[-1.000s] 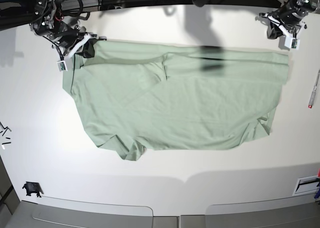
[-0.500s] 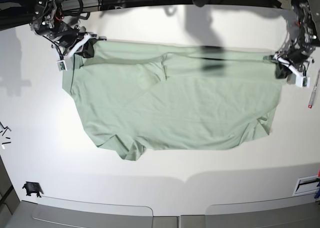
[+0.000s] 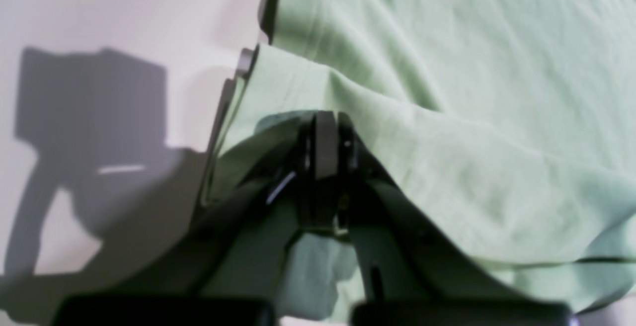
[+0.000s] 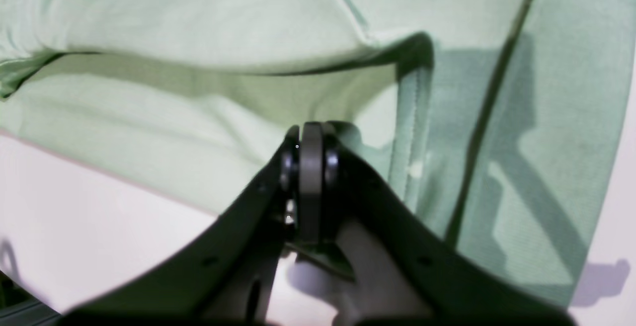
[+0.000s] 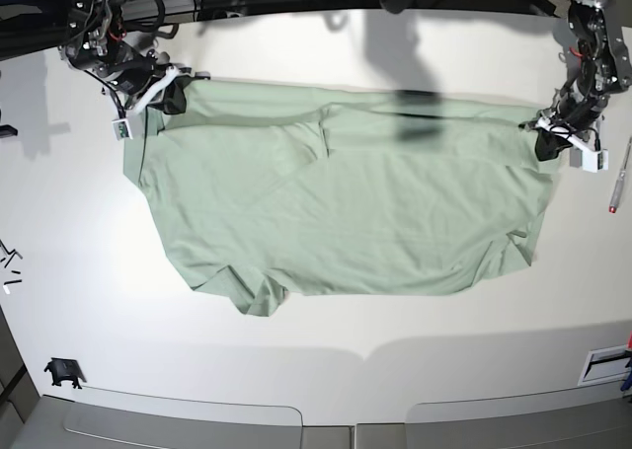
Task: Fold the T-shirt properly
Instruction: 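Drag the held shirt edge away from the hem with both grippers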
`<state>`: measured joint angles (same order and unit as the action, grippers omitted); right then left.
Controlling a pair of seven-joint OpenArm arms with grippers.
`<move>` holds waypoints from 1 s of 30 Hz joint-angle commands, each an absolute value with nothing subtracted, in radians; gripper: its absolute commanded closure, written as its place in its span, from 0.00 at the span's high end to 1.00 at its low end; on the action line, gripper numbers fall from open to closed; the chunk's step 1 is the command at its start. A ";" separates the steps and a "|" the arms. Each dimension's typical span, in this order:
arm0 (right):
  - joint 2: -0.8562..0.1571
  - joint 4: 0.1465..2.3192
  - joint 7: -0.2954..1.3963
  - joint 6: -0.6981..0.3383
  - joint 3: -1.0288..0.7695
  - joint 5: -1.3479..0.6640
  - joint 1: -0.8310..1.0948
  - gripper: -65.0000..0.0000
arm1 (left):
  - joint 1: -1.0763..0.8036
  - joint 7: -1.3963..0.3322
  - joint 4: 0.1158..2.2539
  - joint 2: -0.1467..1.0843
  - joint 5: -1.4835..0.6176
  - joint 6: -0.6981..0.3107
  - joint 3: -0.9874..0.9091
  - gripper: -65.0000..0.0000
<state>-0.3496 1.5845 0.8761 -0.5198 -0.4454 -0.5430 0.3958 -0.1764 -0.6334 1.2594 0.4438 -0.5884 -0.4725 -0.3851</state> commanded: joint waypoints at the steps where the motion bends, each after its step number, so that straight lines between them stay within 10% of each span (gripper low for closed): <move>1: -0.366 1.597 0.876 -0.517 -0.451 -0.532 0.394 0.00 | -0.200 -0.757 1.252 0.455 -0.525 -0.459 -0.379 0.00; 30: -0.367 1.662 0.939 -0.517 -0.453 -0.502 0.518 0.00 | -0.638 -0.785 1.456 0.464 -0.551 -0.433 -0.429 0.00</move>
